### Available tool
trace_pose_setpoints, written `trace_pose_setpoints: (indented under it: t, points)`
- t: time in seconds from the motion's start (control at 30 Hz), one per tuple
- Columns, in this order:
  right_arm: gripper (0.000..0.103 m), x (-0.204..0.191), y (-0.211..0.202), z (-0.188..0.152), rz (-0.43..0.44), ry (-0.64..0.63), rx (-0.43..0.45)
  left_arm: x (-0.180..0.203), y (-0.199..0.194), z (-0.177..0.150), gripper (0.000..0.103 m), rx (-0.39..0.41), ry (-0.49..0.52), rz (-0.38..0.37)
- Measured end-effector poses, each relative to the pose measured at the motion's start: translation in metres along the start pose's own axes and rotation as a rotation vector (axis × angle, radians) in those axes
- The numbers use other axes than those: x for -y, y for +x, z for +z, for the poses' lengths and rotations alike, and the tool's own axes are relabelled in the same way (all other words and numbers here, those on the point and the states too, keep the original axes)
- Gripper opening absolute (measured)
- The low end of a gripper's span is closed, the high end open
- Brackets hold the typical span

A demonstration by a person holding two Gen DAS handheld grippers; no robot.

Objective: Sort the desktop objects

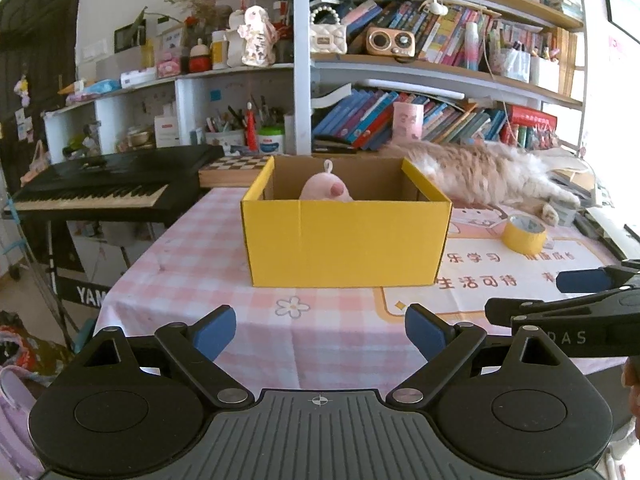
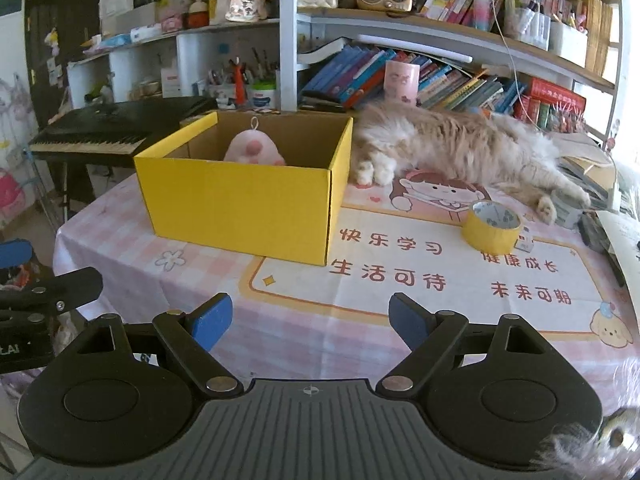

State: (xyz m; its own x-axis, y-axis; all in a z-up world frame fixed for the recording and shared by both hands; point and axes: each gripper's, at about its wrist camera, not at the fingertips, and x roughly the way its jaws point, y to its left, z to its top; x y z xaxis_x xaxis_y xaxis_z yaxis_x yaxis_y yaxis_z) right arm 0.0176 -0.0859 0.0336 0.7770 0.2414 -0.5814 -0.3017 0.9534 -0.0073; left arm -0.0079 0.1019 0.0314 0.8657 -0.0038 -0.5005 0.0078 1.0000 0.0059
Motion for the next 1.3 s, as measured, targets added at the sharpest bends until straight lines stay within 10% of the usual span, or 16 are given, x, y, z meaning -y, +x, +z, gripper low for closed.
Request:
trace_pose_setpoints:
  t: [1.3]
  points:
    - [0.084, 0.037, -0.022, -0.029, -0.154, 0.076, -0.084, 0.051, 0.021, -0.001, 0.094, -0.056, 0.117, -0.206]
